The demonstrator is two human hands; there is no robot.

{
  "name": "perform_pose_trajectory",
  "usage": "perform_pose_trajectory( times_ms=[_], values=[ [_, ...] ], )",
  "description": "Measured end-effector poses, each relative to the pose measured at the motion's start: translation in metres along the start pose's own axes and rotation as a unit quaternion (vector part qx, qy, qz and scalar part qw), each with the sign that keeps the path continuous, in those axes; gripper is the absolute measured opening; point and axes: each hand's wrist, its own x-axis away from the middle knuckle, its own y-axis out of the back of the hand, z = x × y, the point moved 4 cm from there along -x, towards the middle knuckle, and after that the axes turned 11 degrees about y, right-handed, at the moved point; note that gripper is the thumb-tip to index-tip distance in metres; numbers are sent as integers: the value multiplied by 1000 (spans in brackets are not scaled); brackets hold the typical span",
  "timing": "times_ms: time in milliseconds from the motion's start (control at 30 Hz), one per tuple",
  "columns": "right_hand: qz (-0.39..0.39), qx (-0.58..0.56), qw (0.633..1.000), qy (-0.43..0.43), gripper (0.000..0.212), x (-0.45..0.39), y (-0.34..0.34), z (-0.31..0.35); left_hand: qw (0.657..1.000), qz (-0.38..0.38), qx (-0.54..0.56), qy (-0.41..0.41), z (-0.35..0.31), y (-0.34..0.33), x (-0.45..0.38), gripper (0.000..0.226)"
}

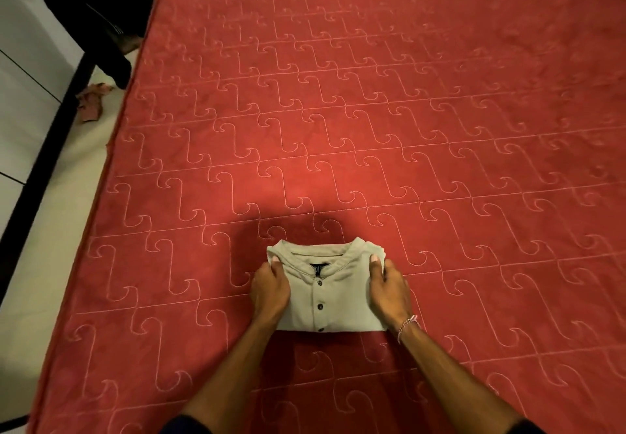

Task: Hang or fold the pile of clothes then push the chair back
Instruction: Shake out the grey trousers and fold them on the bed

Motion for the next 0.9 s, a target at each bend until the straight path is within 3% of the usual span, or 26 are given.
perform_pose_trajectory(
  times_ms=[333, 600, 900],
  values=[
    [-29, -49, 992, 114, 37, 33, 42, 121, 984, 62, 164, 14, -19, 96, 26, 53],
    [47, -107, 980, 162, 28, 103, 78, 255, 955, 116, 270, 42, -34, 245, 102, 29],
    [109, -133, 952, 252, 26, 190, 49, 388, 965, -49, 258, -12, 16, 415, 168, 24]
  ],
)
